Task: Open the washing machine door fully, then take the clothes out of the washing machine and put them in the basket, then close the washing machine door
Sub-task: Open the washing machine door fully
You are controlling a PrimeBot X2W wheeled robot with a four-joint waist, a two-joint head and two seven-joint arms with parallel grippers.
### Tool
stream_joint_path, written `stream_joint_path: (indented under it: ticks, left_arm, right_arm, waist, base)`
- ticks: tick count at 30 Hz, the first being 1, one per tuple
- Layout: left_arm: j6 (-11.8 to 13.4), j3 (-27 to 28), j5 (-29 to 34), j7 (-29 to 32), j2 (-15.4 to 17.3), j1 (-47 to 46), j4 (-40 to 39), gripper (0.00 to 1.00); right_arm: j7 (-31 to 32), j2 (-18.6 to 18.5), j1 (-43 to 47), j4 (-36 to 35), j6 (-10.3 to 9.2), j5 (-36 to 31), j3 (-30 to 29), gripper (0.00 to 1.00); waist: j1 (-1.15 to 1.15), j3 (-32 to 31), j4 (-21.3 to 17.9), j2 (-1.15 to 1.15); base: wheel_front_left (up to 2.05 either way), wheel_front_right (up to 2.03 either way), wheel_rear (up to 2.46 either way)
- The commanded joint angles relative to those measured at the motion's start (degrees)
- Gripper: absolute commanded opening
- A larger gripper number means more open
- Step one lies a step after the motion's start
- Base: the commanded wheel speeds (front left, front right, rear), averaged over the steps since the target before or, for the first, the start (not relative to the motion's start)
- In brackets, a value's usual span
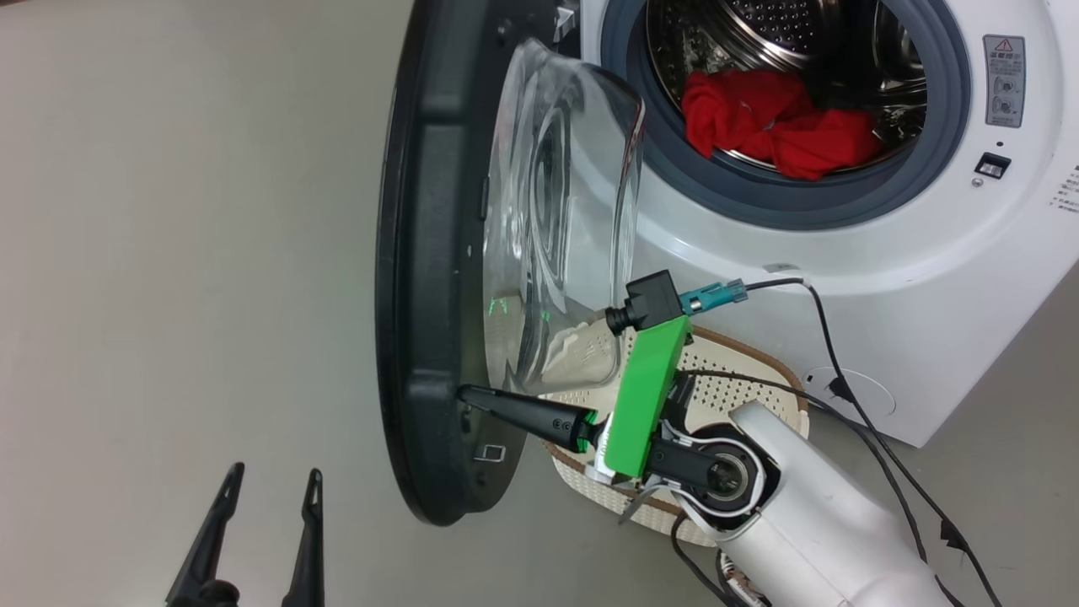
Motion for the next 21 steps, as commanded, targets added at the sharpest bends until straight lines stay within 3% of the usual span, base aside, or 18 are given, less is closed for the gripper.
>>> stream_joint_path:
  ticks: [1, 11, 21]
  left_arm:
    - [0.5, 2.1, -0.3, -0.3, 0.9, -1.3, -1.6, 1.0]
    - [1.0, 2.1, -0.7, -0.5, 1.0, -1.7, -1.6, 1.0]
    - [1.5, 2.6, -1.2, -0.6, 1.3, -1.6, -2.2, 1.0]
  right_arm:
    - [-0.8, 1.8, -2.0, -1.5, 0.57, 0.8, 1.2, 0.0]
    - [-2.1, 1.8, -2.4, -1.9, 0.57, 0.9, 3.3, 0.0]
    - [-6.3, -0.3, -1.1, -4.5, 0.57, -4.0, 3.1, 0.0]
  waist:
    - [0.0, 0.1, -0.1, 0.0]
    - [0.0, 0.4, -1.5, 0.0]
    - [0.0, 0.4, -3.3, 0.0]
  base:
    - [0.0, 0.0, 0.0]
    - [0.0, 0.0, 0.0]
    - [0.0, 0.0, 0.0]
